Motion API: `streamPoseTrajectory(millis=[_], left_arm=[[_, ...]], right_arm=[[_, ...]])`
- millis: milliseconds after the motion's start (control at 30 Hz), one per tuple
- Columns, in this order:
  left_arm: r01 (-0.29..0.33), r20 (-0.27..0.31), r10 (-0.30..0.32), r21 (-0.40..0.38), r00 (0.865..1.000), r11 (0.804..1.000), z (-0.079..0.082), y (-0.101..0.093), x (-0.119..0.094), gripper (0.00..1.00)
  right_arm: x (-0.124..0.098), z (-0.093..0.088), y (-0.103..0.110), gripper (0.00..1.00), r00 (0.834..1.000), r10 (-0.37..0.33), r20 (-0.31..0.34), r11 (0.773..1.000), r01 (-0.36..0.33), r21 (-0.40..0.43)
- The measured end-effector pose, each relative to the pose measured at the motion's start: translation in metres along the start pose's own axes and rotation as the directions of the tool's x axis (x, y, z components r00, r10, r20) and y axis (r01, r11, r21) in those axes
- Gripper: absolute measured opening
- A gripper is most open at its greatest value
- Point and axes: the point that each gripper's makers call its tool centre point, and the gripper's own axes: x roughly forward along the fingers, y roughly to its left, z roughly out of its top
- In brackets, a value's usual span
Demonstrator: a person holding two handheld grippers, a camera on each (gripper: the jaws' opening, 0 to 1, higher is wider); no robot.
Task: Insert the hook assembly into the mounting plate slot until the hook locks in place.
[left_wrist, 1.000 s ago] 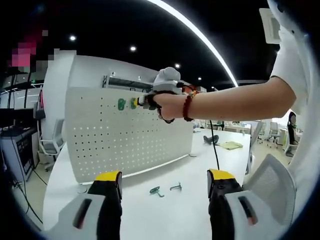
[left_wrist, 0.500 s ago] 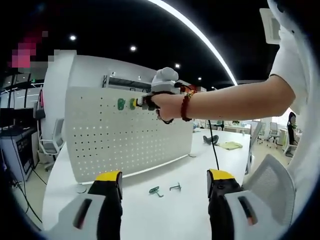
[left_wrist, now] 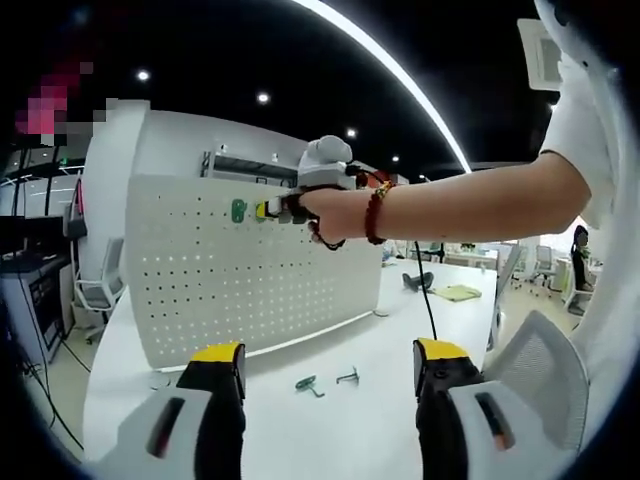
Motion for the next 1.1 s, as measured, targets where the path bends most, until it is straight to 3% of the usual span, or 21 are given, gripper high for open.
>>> streamPoseTrajectory(millis=[267, 633, 667, 800, 867, 900, 933, 967, 1033, 1100], left_arm=[[0.002, 0.004, -0.002, -0.009, 1.000, 1.000, 0.001, -0.001, 0.000, 0.69], [0.002, 0.006, -0.002, -0.017, 1.000, 1.000, 0.001, 0.001, 0.000, 0.68], [0.003, 0.006, -0.003, -0.016, 1.000, 1.000, 0.001, 0.001, 0.000, 0.68], [0.006, 0.007, -0.006, -0.017, 1.000, 1.000, 0.002, 0.000, 0.001, 0.68], [0.008, 0.008, -0.008, -0.017, 1.000, 1.000, 0.002, 0.000, 0.002, 0.68], [0.009, 0.006, -0.009, -0.017, 1.000, 1.000, 0.002, -0.001, 0.002, 0.68], [0.011, 0.007, -0.011, -0.016, 1.000, 1.000, 0.002, -0.001, 0.002, 0.68], [0.012, 0.006, -0.012, -0.016, 1.000, 1.000, 0.003, -0.001, 0.003, 0.68], [0.011, 0.008, -0.011, -0.015, 1.000, 1.000, 0.003, -0.001, 0.003, 0.68], [0.011, 0.008, -0.011, -0.017, 1.000, 1.000, 0.003, -0.001, 0.003, 0.67]], right_arm=[[-0.004, -0.002, 0.006, 0.06, 1.000, 0.003, -0.006, 1.000, -0.003, -0.031], [-0.002, -0.003, 0.001, 0.04, 1.000, -0.008, -0.030, 0.994, 0.011, 0.112], [-0.002, -0.003, 0.001, 0.04, 1.000, -0.007, -0.026, 0.988, 0.011, 0.156], [-0.001, -0.001, -0.004, 0.03, 1.000, -0.008, -0.008, 0.938, 0.010, 0.348], [0.000, -0.003, -0.005, 0.02, 1.000, -0.002, -0.004, 0.896, 0.004, 0.444], [0.000, -0.004, -0.006, 0.02, 1.000, -0.004, -0.005, 0.862, 0.006, 0.507], [0.000, -0.004, -0.007, 0.02, 1.000, -0.004, -0.007, 0.855, 0.007, 0.518], [0.001, -0.004, -0.007, 0.02, 1.000, -0.004, -0.010, 0.834, 0.009, 0.552], [0.001, -0.004, -0.008, 0.02, 1.000, -0.001, -0.018, 0.834, 0.010, 0.552], [0.002, -0.004, -0.008, 0.02, 1.000, 0.004, -0.020, 0.786, 0.009, 0.619]])
